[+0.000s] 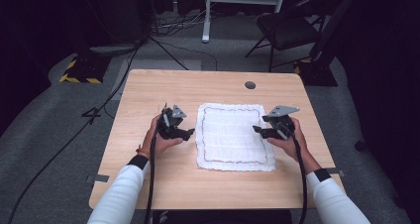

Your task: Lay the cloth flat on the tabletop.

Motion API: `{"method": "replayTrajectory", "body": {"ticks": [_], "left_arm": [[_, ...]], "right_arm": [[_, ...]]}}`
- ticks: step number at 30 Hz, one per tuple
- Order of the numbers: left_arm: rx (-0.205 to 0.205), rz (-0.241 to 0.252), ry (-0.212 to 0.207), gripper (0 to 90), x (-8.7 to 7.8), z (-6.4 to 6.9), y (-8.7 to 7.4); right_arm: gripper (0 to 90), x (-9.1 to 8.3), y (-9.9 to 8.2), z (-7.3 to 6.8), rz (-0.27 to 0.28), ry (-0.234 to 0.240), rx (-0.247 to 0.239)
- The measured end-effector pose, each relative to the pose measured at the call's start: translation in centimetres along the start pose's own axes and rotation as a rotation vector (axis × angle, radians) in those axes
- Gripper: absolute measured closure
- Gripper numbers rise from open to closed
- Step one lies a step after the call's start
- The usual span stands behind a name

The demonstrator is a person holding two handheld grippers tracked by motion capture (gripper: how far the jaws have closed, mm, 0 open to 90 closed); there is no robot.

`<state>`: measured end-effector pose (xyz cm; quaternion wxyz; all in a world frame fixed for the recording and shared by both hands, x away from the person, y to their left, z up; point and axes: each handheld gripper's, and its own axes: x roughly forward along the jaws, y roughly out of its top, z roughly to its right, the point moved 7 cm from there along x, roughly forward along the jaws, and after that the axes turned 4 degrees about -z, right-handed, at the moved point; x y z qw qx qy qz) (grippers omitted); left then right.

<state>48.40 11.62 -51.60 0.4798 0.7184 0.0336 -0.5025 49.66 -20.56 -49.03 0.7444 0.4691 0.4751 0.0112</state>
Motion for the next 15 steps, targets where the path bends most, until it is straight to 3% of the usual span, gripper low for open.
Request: {"method": "replayTrajectory", "body": {"ticks": [2, 8, 10, 11, 14, 15], "left_arm": [[-0.020, 0.005, -0.018, 23.1, -0.5, 0.3, -1.2], [0.016, -0.016, -0.029, 20.8, -1.7, 1.4, -4.2], [0.003, -0.035, -0.058, 20.6, -1.8, 1.7, -5.0], [-0.005, -0.031, -0.056, 20.2, -1.9, 1.8, -5.4], [0.033, -0.066, -0.028, 20.8, -2.0, 2.3, -6.5], [0.032, -0.057, -0.029, 20.8, -2.0, 2.3, -6.6]], "right_arm": [[39.1, -0.3, -0.4, -1.5, 0.009, 0.037, -0.015], [37.0, -1.3, -1.9, -5.8, 0.013, 0.096, -0.088], [37.0, -1.5, -2.1, -6.9, 0.016, 0.111, -0.109], [37.0, -1.5, -2.2, -7.6, 0.013, 0.123, -0.125], [37.0, -1.3, -1.8, -9.3, 0.024, 0.155, -0.158], [37.3, -1.2, -1.7, -9.8, 0.026, 0.170, -0.163]]}}
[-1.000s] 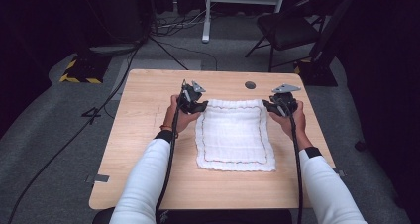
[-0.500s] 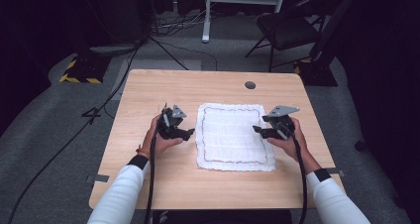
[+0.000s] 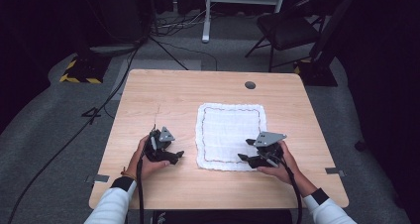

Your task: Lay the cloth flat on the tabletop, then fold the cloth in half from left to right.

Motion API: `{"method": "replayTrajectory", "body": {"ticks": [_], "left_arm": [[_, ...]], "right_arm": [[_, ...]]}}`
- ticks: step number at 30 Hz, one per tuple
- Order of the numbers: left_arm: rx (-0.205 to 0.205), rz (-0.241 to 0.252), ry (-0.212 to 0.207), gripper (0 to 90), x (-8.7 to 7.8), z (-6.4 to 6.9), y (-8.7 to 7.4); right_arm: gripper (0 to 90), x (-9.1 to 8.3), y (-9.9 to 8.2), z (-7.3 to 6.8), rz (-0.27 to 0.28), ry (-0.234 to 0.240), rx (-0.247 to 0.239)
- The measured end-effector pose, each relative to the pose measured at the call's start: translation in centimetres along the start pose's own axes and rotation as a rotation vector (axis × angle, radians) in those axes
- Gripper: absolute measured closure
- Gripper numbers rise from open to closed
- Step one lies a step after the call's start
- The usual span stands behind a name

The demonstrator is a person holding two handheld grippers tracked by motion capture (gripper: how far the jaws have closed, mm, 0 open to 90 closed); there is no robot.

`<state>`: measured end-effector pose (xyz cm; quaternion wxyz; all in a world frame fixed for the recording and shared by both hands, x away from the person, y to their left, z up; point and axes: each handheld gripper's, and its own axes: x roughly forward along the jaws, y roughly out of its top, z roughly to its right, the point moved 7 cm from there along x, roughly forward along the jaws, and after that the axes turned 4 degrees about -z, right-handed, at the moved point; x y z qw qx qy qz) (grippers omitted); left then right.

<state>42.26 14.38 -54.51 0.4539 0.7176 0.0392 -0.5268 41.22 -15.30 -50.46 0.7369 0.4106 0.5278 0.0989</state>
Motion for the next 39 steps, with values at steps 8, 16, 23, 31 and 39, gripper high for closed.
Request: {"method": "replayTrajectory", "body": {"ticks": [8, 16, 23, 31, 39], "left_arm": [[-0.011, 0.010, -0.020, 20.6, 0.3, -0.4, -0.5], [-0.042, 0.032, -0.034, 18.1, 0.4, -0.9, -0.9], [-0.029, 0.042, -0.002, 18.3, 0.5, -1.1, 0.4], [-0.085, 0.088, -0.003, 19.1, 2.1, -3.0, 4.6], [-0.163, 0.111, -0.004, 19.6, 5.8, -4.6, 10.6]], "right_arm": [[41.4, 2.9, 1.8, -3.9, -0.009, 0.091, -0.090], [43.2, 6.5, 4.0, -7.5, -0.027, 0.170, -0.169], [46.1, 9.0, 5.1, -8.4, -0.045, 0.155, -0.161], [71.3, 9.6, 5.2, -8.0, -0.067, 0.147, -0.121], [84.6, 9.4, 4.9, -7.6, -0.059, 0.119, -0.096]]}}
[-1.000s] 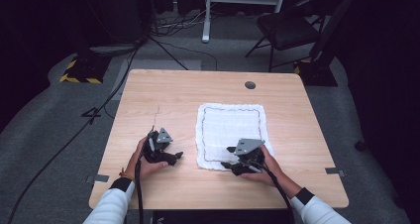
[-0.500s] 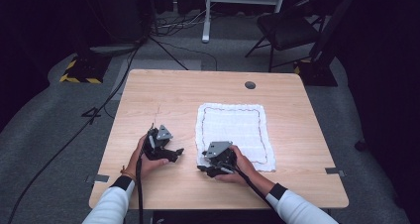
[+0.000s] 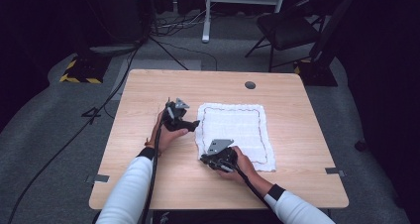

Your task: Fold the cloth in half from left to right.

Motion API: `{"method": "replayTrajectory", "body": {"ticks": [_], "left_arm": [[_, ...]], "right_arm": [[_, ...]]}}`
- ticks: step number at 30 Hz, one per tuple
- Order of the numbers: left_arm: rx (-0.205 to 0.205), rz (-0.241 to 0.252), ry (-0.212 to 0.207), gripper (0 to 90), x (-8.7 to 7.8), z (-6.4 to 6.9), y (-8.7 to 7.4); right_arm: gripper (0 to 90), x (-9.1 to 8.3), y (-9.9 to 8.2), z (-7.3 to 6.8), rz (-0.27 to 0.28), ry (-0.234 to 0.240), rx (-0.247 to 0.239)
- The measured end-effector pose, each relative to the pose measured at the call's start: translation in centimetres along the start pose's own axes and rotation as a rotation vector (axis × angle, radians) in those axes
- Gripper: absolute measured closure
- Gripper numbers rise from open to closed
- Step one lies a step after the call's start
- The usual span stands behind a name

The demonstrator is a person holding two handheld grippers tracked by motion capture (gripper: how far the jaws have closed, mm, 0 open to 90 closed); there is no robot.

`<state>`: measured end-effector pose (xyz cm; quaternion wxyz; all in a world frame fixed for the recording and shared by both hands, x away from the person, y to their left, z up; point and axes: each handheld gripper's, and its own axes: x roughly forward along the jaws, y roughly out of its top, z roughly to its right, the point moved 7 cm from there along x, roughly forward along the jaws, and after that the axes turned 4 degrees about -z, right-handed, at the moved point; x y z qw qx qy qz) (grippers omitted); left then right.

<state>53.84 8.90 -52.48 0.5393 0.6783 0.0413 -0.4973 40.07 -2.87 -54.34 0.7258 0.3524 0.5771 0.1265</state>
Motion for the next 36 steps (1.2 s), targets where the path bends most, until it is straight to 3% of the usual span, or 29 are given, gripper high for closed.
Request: {"method": "replayTrajectory", "body": {"ticks": [3, 7, 10, 15, 18, 20, 22, 28, 31, 36], "left_arm": [[0.013, -0.031, 0.039, 19.5, 1.9, 0.3, 1.2], [0.027, -0.069, 0.071, 19.2, 3.6, 0.7, 1.5], [0.011, -0.088, 0.105, 19.0, 4.4, 0.2, 1.5], [-0.027, -0.096, 0.087, 15.3, 5.0, -0.5, 1.5], [-0.017, -0.089, 0.067, 15.9, 5.1, -0.5, 1.5], [0.003, -0.078, 0.043, 22.3, 4.9, -0.3, 1.5], [0.030, -0.073, 0.004, 40.0, 4.7, 0.1, 1.7], [0.014, -0.067, -0.064, 73.3, 4.4, 0.4, 1.5], [0.005, -0.060, -0.073, 81.3, 4.3, 0.6, 1.5], [-0.015, -0.039, -0.048, 84.6, 3.6, -0.3, 1.5]], "right_arm": [[85.6, -0.1, 0.0, -0.4, -0.004, 0.010, -0.019], [85.9, -0.3, -0.1, -1.3, -0.011, 0.023, -0.052], [85.9, -0.4, -0.1, -1.9, -0.013, 0.034, -0.058], [86.0, -0.5, -0.1, -2.3, -0.020, 0.031, -0.076], [86.0, -0.5, 0.0, -2.3, -0.017, 0.033, -0.074], [86.0, -0.5, -0.1, -2.3, -0.018, 0.034, -0.077], [86.0, -0.5, -0.1, -2.3, -0.016, 0.034, -0.073], [86.0, -0.5, -0.1, -2.3, -0.015, 0.033, -0.073], [86.0, -0.5, -0.1, -2.3, -0.014, 0.032, -0.078], [86.1, -0.6, 0.2, -2.3, -0.005, 0.029, -0.081]]}}
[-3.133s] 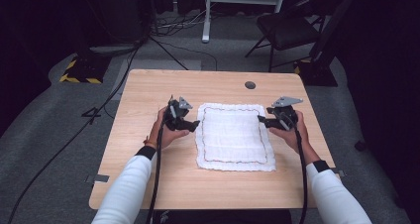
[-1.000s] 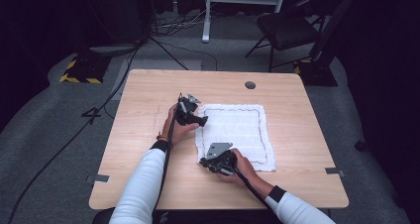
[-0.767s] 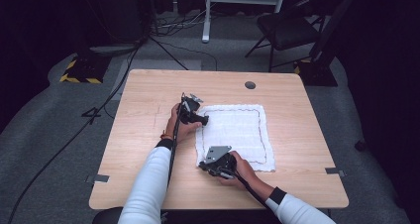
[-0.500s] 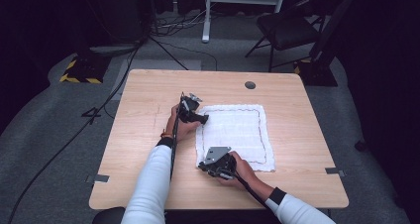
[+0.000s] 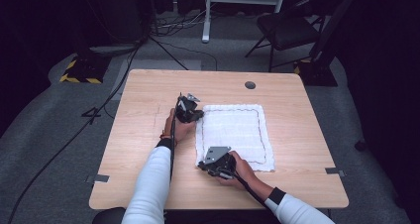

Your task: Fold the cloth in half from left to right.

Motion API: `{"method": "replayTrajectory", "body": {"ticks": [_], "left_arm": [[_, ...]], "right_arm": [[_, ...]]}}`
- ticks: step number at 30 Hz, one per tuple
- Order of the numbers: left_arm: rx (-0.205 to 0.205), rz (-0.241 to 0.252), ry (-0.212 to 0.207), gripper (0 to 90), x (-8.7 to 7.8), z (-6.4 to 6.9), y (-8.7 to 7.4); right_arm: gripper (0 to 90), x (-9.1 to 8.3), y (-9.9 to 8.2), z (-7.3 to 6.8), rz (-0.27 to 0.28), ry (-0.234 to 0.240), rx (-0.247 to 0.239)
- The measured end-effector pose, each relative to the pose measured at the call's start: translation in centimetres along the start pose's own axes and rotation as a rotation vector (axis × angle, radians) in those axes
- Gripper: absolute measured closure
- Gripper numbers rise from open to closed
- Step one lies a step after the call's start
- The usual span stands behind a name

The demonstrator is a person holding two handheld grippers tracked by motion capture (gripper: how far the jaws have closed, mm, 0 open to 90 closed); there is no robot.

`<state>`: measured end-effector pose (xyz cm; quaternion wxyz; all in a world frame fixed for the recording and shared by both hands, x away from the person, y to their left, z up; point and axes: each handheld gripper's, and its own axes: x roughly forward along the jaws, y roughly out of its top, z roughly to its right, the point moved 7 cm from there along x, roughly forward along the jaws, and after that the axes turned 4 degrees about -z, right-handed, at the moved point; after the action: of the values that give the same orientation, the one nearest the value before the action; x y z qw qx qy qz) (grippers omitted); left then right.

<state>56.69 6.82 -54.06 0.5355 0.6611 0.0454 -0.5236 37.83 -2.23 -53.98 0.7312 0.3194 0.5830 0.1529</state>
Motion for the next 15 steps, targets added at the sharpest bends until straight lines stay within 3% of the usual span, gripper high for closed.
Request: {"method": "replayTrajectory", "body": {"ticks": [6, 15], "left_arm": [[0.016, 0.004, 0.021, 85.1, -1.3, -0.7, 0.1], [0.044, 0.019, 0.029, 85.3, -2.5, -0.5, 0.4]], "right_arm": [[86.1, -0.4, 0.6, 0.1, 0.022, -0.016, -0.006], [86.1, -0.6, 1.1, -0.2, 0.037, -0.024, -0.026]]}}
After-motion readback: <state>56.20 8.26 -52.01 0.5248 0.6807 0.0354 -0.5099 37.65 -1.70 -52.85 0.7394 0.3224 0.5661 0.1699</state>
